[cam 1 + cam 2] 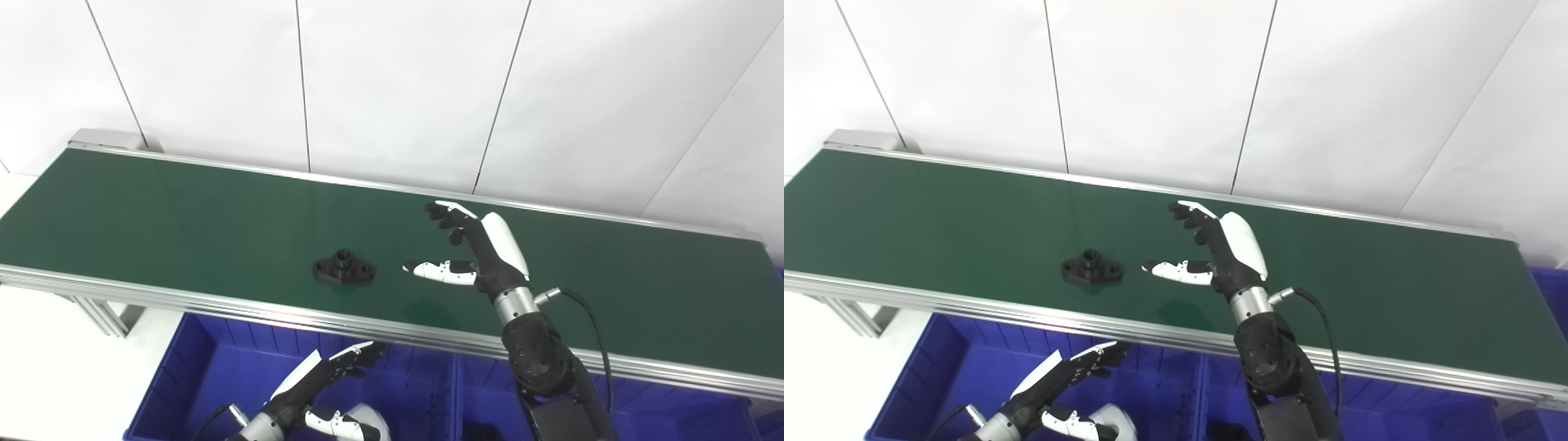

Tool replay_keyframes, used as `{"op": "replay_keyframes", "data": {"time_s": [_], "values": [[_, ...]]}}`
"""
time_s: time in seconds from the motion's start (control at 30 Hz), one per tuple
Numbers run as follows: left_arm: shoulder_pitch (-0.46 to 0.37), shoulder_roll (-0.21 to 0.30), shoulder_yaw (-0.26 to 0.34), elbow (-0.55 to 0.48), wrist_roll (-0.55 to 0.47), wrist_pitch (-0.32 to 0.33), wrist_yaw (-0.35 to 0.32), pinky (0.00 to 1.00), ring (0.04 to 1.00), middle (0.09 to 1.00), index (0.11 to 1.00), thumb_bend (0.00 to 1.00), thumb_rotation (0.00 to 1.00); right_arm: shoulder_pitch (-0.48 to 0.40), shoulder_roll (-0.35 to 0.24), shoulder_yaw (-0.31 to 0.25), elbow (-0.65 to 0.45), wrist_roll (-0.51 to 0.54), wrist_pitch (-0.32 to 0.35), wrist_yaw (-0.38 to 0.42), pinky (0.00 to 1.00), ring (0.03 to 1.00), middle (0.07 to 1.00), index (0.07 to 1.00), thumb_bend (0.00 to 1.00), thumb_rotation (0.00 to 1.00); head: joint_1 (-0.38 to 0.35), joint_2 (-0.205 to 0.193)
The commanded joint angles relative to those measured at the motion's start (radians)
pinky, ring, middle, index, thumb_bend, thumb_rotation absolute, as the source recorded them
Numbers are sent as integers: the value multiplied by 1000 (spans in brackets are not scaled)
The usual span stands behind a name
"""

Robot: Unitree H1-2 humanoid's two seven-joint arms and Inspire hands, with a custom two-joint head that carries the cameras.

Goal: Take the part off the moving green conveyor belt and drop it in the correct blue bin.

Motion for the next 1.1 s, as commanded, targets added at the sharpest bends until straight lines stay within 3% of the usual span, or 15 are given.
{"op": "replay_keyframes", "data": {"time_s": [0.0,0.33,0.47,1.07], "values": [[-28,2,-2,-17,-19,-42,-4,806,865,889,889,743,392,-61,-14,13,5,-19,17,-2,672,749,783,785,811,315,2,3],[-33,-14,-2,-12,15,-42,18,824,875,894,891,730,405,-140,-53,95,113,-79,34,21,660,742,785,784,825,320,39,16],[-33,-29,-2,-7,30,-42,38,812,867,891,891,703,367,-160,-70,122,140,-99,30,32,665,741,784,783,828,308,57,22],[-31,-65,7,-3,72,-41,49,804,870,896,894,701,352,-194,-104,203,250,-151,10,39,695,749,777,782,805,265,100,22]]}}
